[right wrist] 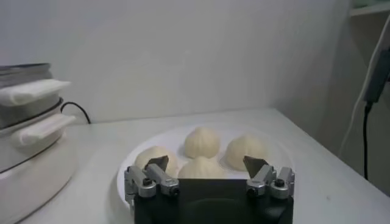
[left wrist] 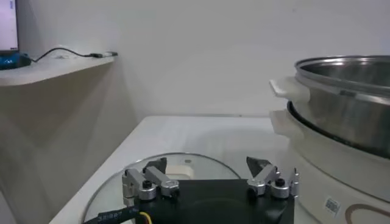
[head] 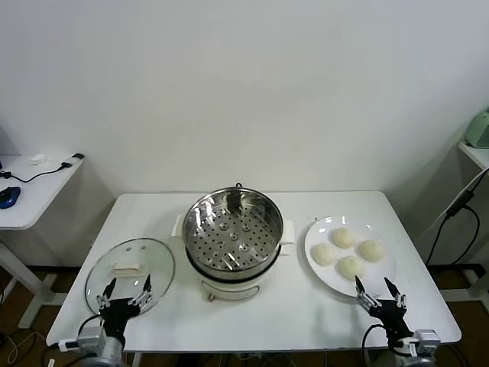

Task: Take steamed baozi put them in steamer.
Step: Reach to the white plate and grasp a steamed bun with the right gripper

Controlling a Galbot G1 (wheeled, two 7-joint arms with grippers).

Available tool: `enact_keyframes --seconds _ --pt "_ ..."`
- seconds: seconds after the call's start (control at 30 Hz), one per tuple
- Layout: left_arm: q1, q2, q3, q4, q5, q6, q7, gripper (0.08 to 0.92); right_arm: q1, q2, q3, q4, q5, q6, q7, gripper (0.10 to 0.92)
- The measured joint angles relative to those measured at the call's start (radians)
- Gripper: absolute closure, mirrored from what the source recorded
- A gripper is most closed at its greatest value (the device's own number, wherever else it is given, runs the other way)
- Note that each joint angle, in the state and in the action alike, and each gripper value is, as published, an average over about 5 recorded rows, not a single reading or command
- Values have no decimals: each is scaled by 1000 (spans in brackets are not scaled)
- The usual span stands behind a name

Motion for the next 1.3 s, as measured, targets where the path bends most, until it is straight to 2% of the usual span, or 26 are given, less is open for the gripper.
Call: enact_keyframes --seconds 0.23,0.43,0.63,0.87,1.07,1.3 --pt "-3 11 4 -7 -6 -1 0 177 198 -92 -50 -71 -32 -85 -14 203" --pt "1 24 3 -10 -19 -12 -1 177 476 -236 -221 -209 -101 -132 -117 203" --pt "4 33 3 -10 -29 -22 -1 177 813 -397 -537 -347 -176 -128 -327 203" --pt "1 39 2 -4 -36 -31 -2 177 1223 -496 -971 -509 -256 -28 -661 203" --pt "-5 42 7 5 -41 -34 -1 177 1539 -496 -1326 -650 -293 42 -895 203" --pt "-12 48 10 10 -47 -35 1 177 1741 -421 -1614 -790 -301 54 -1032 203"
